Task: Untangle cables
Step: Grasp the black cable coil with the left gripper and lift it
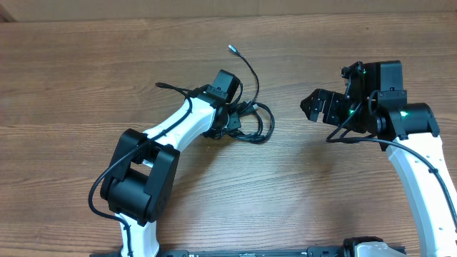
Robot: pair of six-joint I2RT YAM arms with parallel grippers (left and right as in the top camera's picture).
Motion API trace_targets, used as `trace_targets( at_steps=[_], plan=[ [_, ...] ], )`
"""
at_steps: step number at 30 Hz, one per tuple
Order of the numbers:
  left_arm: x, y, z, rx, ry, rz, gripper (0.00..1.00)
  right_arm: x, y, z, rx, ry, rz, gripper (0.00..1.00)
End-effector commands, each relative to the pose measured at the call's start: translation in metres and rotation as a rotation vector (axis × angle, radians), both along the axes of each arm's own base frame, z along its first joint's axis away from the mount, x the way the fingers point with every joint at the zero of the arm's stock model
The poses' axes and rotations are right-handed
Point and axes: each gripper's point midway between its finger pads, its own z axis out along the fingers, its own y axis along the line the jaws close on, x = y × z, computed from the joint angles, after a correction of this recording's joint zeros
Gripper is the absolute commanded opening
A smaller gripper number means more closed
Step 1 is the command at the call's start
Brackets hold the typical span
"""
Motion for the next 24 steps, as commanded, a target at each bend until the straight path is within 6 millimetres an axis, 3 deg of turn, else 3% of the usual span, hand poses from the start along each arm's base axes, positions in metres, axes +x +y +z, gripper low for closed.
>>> trace_targets(
  at_steps=[1, 2, 5, 8, 17, 20, 24],
  plan=[
    [0.002, 0.000, -0.004, 0.020, -0.005, 0.003, 0.11, 0.006, 0.003, 0.011, 0.010, -0.033, 0.007, 1.00],
    [0.002, 0.000, -0.004, 0.021, -0.006, -0.003, 0.04, 0.006, 0.003, 0.011, 0.010, -0.032, 0.007, 1.00],
    [0.007, 0.003, 0.000, 0.025, -0.023, -0.054, 0.04, 0.006, 0.003, 0.010, 0.010, -0.030, 0.007, 1.00],
    [0.015, 0.002, 0.017, 0.028, -0.064, -0.139, 0.04, 0.006, 0.004, 0.010, 0.011, -0.029, 0.008, 1.00],
    [0.030, -0.011, 0.133, -0.004, -0.335, -0.387, 0.04, 0.006, 0.014, 0.016, 0.067, -0.042, 0.043, 1.00],
    [0.026, -0.010, 0.167, -0.004, -0.428, -0.456, 0.04, 0.008, 0.023, 0.022, 0.115, -0.061, 0.074, 1.00],
    [0.010, -0.026, 0.214, -0.108, -0.558, -0.635, 0.04, 0.008, 0.030, 0.026, 0.152, -0.071, 0.099, 1.00]
  ],
)
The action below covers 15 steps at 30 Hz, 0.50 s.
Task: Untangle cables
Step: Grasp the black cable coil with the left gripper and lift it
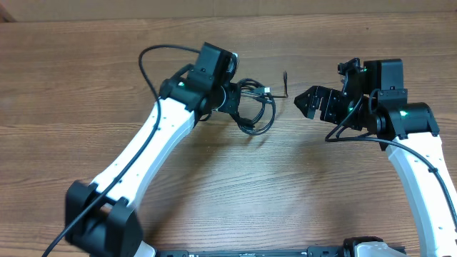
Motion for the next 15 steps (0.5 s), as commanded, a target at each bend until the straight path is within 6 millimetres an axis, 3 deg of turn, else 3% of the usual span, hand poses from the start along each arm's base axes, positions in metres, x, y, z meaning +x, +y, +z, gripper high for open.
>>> trace_targets(
  at_steps=[1, 4, 15],
  plan=[
    [-0.012, -0.018, 0.059, -0.105, -0.146, -0.218, 0.04, 0.003, 0.010, 0.015, 0.048, -0.032, 0.034, 1.00],
    [-0.017, -0.021, 0.075, -0.159, -0.171, -0.260, 0.04, 0.004, 0.011, 0.015, 0.052, -0.035, 0.036, 1.00],
    [-0.015, -0.014, 0.071, -0.180, -0.149, -0.273, 0.04, 0.005, 0.013, 0.018, 0.101, -0.006, -0.019, 1.00]
  ],
)
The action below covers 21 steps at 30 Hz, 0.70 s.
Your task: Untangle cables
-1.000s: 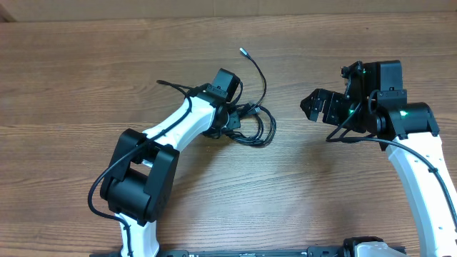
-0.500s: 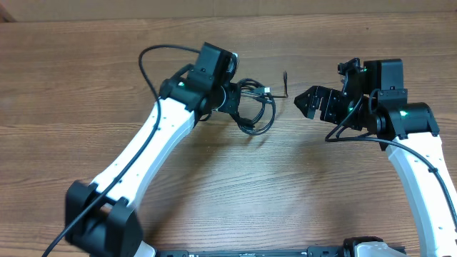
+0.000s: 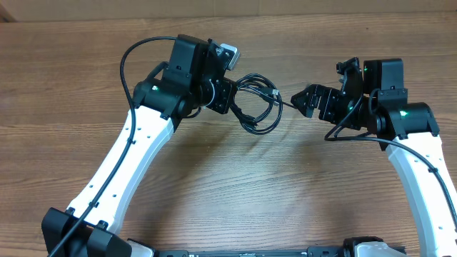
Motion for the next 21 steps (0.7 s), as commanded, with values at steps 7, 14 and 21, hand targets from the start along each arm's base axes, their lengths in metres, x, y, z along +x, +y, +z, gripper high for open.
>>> trace_targets(
  at_steps=[7, 14, 21],
  plan=[
    [0.012, -0.003, 0.025, -0.070, -0.047, 0.055, 0.04, 0.007, 0.014, 0.021, 0.097, -0.033, 0.005, 1.00],
    [0.016, -0.001, 0.011, -0.037, -0.027, 0.066, 0.04, 0.009, 0.019, 0.026, 0.156, -0.012, -0.022, 1.00],
    [0.022, -0.012, -0.022, 0.029, -0.035, -0.078, 0.04, 0.019, 0.043, 0.045, 0.251, -0.045, -0.038, 0.96]
  ],
)
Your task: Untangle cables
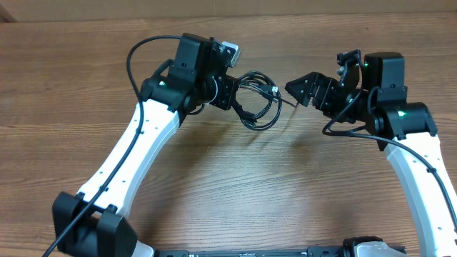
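A bundle of black cables (261,108) hangs in loose loops from my left gripper (234,97), which is shut on its left side above the middle of the table. A small plug (271,91) shows on top of the loops, and one thin cable end (284,102) sticks out to the right. My right gripper (295,88) points left and looks open. Its fingertips are just right of that loose end, and I cannot tell whether they touch it.
The brown wooden table (214,185) stretches under both arms, with its far edge (214,10) along the top. The left arm's own black supply cable (136,57) arcs above its white forearm (128,157).
My right gripper has moved left and slightly up, closer to the loose cable end. The left gripper with the bundle has shifted a little to the right.
The bundle first lay on the table left of centre with my left gripper down on it and the right gripper well off to the right. Then the left gripper held the bundle further right and further back. The gap to the right gripper has since shrunk to almost nothing.
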Robot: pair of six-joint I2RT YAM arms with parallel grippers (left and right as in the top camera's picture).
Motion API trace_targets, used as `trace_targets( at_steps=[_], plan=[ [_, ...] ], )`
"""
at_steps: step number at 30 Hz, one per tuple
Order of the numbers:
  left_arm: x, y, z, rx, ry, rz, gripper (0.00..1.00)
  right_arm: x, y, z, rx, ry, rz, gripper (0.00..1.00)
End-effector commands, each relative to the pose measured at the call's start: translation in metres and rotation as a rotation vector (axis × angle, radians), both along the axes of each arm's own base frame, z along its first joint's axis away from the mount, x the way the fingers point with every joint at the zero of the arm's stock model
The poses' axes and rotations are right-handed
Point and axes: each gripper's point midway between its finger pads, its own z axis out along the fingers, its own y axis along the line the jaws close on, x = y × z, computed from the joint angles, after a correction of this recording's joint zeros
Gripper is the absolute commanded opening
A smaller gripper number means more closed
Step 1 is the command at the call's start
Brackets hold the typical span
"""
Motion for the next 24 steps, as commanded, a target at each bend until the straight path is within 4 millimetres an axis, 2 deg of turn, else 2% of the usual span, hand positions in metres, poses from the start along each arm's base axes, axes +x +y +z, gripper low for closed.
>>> trace_targets(
  at_steps=[1, 5, 7, 8, 11, 18, 22, 24],
  plan=[
    [0.003, -0.010, 0.001, 0.009, -0.054, -0.122, 0.04, 0.007, 0.024, 0.022, 0.092, -0.012, -0.010, 0.95],
    [0.005, -0.012, 0.004, 0.001, -0.075, -0.132, 0.04, 0.018, 0.052, 0.020, 0.171, 0.042, -0.049, 0.86],
    [0.005, -0.012, 0.004, 0.001, -0.076, -0.131, 0.04, 0.024, 0.072, 0.005, 0.193, 0.093, -0.047, 0.77],
    [0.005, -0.012, 0.004, 0.001, -0.076, -0.131, 0.04, 0.026, 0.078, -0.001, 0.198, 0.110, -0.043, 0.75],
    [0.006, -0.012, 0.004, 0.002, -0.076, -0.130, 0.04, 0.030, 0.088, -0.016, 0.193, 0.142, -0.032, 0.68],
    [0.006, -0.012, 0.005, -0.022, -0.052, -0.103, 0.04, 0.039, 0.081, -0.037, 0.145, 0.173, -0.097, 0.52],
    [-0.002, -0.018, 0.015, -0.160, 0.021, -0.129, 0.04, 0.040, 0.074, -0.050, 0.103, 0.200, -0.134, 0.44],
    [0.003, -0.006, 0.019, -0.236, 0.099, -0.040, 0.04, 0.040, 0.075, -0.053, 0.094, 0.200, -0.122, 0.40]
  ],
)
